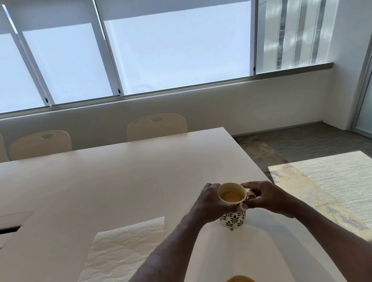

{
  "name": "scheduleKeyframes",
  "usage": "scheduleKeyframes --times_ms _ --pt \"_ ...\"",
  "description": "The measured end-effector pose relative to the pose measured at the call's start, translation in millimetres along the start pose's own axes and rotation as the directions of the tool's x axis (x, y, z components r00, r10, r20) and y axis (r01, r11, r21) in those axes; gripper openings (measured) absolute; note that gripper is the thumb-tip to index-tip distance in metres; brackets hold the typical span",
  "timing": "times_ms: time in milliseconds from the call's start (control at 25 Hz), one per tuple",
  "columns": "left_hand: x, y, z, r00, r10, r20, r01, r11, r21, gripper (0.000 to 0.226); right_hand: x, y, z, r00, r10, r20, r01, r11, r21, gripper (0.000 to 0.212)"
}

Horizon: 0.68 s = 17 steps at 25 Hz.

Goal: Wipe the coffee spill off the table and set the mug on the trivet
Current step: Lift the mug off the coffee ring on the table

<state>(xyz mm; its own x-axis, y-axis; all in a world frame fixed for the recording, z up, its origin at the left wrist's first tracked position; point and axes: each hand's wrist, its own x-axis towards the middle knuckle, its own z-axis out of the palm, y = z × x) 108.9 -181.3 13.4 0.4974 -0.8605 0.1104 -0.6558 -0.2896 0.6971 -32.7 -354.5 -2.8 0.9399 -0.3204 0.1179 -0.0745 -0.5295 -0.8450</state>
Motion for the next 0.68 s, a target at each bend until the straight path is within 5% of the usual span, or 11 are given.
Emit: scheduleKeyframes --times_ms 560,680 --pt "-4 -1 4 0.997 -0.066 0.036 0.067 0.998 -0.012 0.072 -9 -8 5 0.998 0.059 0.022 -0.059 0.998 -0.001 0.052" --pt "-8 2 3 0.989 -0.119 0.083 0.118 0.993 0.016 0.089 -10 -11 4 0.994 0.107 0.020 -0.106 0.993 -0.046 0.066"
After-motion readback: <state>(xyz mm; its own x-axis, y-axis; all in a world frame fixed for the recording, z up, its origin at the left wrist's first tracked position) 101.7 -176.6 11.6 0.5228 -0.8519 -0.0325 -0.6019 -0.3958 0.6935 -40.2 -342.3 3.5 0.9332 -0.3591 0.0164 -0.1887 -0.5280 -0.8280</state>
